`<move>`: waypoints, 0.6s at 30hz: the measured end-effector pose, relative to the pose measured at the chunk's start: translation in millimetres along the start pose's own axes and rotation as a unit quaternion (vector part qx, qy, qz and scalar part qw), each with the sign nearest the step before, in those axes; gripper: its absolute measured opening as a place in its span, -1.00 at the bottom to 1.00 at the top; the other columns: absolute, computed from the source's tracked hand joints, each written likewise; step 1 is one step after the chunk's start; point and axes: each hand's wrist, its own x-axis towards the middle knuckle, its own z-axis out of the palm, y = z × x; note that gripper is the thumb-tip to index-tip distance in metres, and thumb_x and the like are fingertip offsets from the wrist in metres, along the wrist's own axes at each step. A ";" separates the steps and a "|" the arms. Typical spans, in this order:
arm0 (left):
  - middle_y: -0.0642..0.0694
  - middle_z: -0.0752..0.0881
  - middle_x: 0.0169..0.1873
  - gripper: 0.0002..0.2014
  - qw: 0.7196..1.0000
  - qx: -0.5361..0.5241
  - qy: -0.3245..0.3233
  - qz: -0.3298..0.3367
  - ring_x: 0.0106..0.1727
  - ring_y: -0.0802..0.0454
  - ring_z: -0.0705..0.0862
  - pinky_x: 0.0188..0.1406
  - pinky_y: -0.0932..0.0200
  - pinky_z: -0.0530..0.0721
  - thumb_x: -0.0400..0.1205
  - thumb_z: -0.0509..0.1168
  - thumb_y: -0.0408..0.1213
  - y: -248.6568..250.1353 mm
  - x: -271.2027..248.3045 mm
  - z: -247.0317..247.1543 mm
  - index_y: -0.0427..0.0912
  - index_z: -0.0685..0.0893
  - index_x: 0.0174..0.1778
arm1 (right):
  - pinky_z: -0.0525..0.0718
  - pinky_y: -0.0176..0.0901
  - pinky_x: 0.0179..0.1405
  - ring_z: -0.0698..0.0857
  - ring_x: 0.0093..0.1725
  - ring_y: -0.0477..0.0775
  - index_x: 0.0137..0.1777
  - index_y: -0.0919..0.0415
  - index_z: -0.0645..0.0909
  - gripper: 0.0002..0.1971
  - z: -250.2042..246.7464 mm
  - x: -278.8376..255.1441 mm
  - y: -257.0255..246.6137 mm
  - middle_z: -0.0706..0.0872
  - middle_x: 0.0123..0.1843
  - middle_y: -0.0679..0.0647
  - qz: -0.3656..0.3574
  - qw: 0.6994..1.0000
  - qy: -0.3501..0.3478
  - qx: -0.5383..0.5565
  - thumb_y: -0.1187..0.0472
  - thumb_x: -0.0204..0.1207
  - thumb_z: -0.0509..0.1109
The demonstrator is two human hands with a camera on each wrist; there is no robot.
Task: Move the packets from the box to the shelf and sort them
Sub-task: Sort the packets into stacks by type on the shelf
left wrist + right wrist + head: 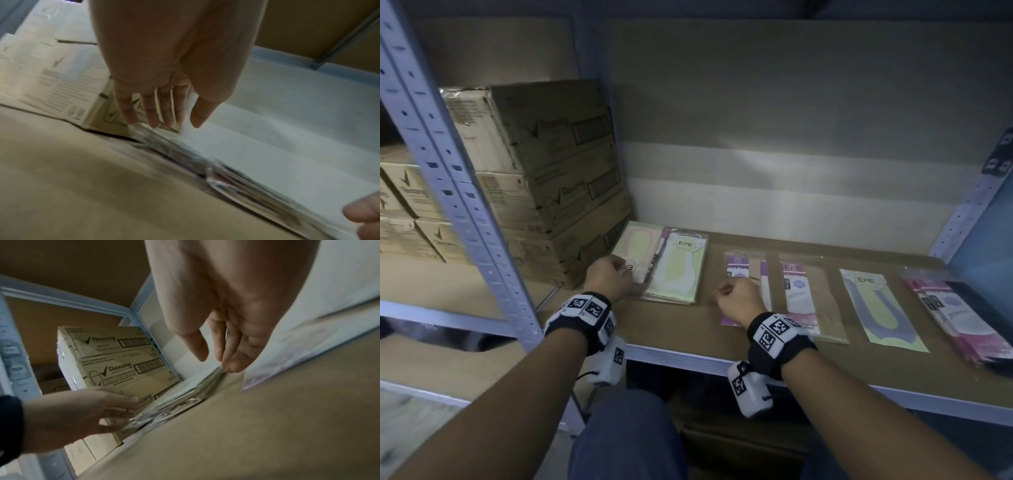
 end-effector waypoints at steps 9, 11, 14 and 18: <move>-0.42 0.61 0.21 -0.45 0.996 0.023 0.021 -0.082 0.20 -0.34 0.61 0.18 -0.01 0.62 0.55 0.34 0.05 -41.9 34.7 -1.5 -0.41 0.65 0.20 | 0.71 0.05 -0.01 0.68 -0.27 0.16 -0.46 0.16 0.47 -0.63 37.8 19.6 -16.5 0.69 -0.31 0.22 0.068 0.996 -0.052 0.031 0.02 0.51 0.39; -0.39 0.62 0.21 -0.45 0.996 0.025 0.012 -0.085 0.14 -0.32 0.64 0.10 0.02 0.61 0.53 0.35 0.08 -43.4 34.7 1.9 -0.38 0.66 0.18 | 0.73 0.13 0.07 0.67 -0.27 0.16 -0.46 0.16 0.49 -0.66 42.0 22.3 -18.0 0.71 -0.29 0.23 0.073 0.995 -0.056 0.039 0.06 0.49 0.42; -0.35 0.54 0.27 -0.46 0.995 0.025 0.026 -0.091 0.21 -0.31 0.60 0.12 0.02 0.57 0.53 0.38 0.03 -43.6 31.9 6.1 -0.36 0.61 0.24 | 0.72 0.23 0.09 0.71 -0.21 0.20 -0.41 0.17 0.52 -0.76 46.1 24.3 -17.7 0.72 -0.26 0.24 0.089 0.993 -0.053 0.053 0.22 0.43 0.48; -0.25 0.64 0.18 -0.50 0.995 0.016 0.057 -0.076 0.15 -0.24 0.65 0.15 0.00 0.65 0.43 0.45 0.02 -40.3 31.2 -0.2 -0.27 0.69 0.16 | 0.75 0.13 0.07 0.72 -0.10 0.19 -0.05 0.28 0.66 -0.87 41.7 24.0 -19.1 0.75 0.01 0.27 0.119 0.988 -0.014 0.102 0.33 0.41 0.49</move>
